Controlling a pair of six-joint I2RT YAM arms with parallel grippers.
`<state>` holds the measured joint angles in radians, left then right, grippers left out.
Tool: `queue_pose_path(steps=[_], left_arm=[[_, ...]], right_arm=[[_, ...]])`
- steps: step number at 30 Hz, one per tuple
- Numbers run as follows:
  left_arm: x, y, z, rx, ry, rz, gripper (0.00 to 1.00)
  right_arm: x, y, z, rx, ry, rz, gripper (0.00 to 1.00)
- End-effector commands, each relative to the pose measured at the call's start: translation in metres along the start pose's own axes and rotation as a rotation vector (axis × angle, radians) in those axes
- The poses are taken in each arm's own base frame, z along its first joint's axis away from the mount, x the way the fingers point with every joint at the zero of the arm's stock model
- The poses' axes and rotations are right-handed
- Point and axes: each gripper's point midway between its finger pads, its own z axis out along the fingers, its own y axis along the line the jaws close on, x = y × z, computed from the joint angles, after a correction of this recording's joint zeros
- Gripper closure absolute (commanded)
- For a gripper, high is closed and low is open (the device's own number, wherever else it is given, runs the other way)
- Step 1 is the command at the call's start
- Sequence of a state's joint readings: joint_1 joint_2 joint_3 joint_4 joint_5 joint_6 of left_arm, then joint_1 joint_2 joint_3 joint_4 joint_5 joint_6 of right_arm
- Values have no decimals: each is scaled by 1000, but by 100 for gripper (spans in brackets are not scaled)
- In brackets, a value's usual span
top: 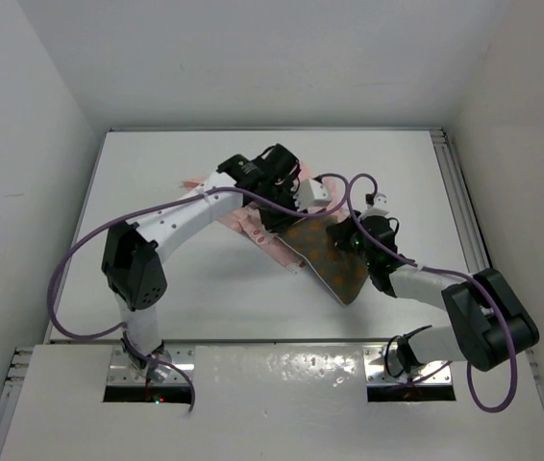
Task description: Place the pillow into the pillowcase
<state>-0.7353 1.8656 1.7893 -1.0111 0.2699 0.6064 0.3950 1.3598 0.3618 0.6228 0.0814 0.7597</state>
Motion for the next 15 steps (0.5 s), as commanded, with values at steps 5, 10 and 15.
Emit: queue_pose_path(steps=[5, 10, 15], left_arm=[[15, 16, 4, -140, 21, -42, 57], [2, 58, 7, -222, -98, -276, 52], [-2, 81, 16, -247, -134, -336, 46]], right_arm=[[-25, 28, 7, -86, -35, -41, 100], [-27, 31, -1, -105, -48, -89, 100], [-26, 31, -7, -106, -31, -164, 67]])
